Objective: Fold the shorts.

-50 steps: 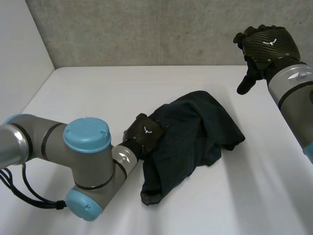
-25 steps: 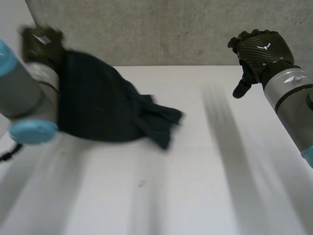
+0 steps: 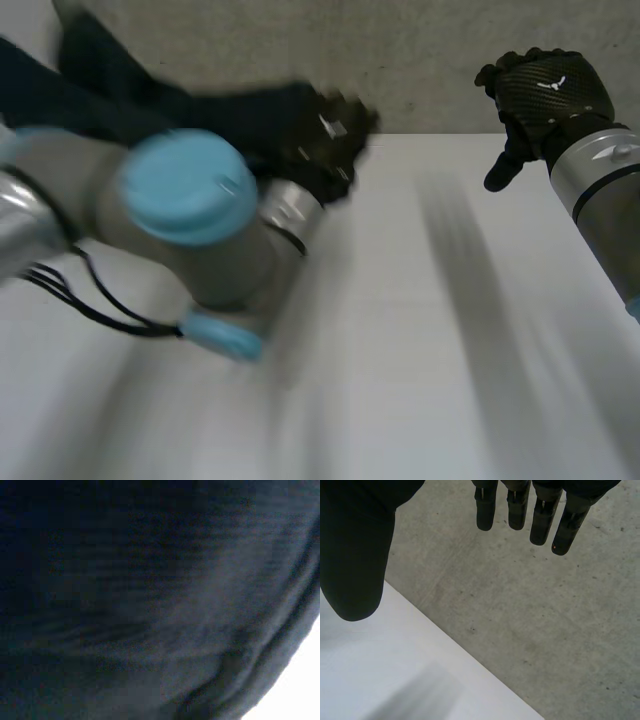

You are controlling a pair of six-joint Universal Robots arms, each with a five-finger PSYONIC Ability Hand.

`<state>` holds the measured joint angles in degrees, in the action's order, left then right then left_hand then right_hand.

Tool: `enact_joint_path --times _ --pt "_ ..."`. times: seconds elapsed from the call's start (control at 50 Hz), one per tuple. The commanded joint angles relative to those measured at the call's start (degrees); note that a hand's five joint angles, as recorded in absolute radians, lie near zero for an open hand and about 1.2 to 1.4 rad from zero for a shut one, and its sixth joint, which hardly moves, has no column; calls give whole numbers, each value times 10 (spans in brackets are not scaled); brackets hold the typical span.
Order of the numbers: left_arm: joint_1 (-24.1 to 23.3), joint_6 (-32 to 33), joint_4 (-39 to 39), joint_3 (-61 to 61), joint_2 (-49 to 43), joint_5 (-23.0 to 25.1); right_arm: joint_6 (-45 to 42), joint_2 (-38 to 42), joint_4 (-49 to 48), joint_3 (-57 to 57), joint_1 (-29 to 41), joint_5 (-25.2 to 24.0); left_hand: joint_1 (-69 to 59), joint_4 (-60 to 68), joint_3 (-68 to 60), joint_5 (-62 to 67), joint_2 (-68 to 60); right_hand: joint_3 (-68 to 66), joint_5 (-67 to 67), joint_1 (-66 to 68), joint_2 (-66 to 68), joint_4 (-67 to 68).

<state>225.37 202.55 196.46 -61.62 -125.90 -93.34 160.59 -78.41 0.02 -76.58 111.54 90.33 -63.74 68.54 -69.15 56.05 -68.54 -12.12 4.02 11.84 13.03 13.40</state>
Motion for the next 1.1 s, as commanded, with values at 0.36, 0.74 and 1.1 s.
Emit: enact_joint_path --times 0.36,0.74,1.1 --pt "-86 5 -56 2 -9 -3 0 -7 2 5 -37 -2 512 -560 566 -535 560 21 -40 -18 -30 -34" --pt "149 0 -126 -197 206 9 67 72 171 5 40 -132 508 -556 562 -531 556 21 -40 -18 -30 -34" --pt "241 2 -34 -390 275 76 47 256 -149 52 107 1 512 -560 566 -535 560 -679 660 682 670 666"
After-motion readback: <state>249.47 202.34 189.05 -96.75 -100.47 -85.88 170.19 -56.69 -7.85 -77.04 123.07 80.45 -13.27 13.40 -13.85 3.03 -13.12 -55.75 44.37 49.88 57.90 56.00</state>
